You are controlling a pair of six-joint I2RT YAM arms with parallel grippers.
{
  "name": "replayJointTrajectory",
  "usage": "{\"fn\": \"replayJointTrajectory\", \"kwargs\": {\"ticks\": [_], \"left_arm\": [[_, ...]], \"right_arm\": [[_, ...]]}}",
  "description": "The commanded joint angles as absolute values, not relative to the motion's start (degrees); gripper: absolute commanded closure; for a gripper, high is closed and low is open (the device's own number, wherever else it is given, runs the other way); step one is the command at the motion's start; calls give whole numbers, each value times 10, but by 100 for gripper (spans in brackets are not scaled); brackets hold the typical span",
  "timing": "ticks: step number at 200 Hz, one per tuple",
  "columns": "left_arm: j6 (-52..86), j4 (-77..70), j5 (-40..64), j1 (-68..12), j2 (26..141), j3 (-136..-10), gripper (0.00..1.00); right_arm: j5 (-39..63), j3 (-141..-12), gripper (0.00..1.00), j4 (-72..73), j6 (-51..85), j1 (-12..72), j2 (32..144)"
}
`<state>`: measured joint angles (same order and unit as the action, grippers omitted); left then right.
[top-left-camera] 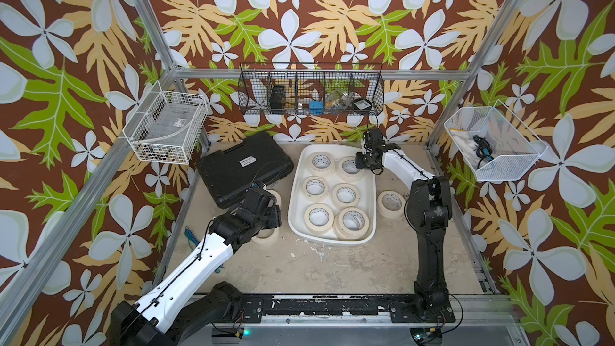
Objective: Take out the art tape in the storage box
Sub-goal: Pick up the art tape from the storage box.
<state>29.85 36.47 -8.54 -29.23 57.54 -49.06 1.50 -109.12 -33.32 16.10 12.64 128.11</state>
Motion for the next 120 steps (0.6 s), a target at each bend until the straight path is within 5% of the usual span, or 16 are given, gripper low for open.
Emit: {"fn": "replayJointTrajectory", "kwargs": {"ticks": [1,120], "left_arm": [[293,352,-85,-291,573,-486,32],[294,350,-88,-291,570,-476,32]], "right_arm": [[18,-1097,68,-338,162,127,1288],[26,-1088,87,-346,164,127,1259]]}}
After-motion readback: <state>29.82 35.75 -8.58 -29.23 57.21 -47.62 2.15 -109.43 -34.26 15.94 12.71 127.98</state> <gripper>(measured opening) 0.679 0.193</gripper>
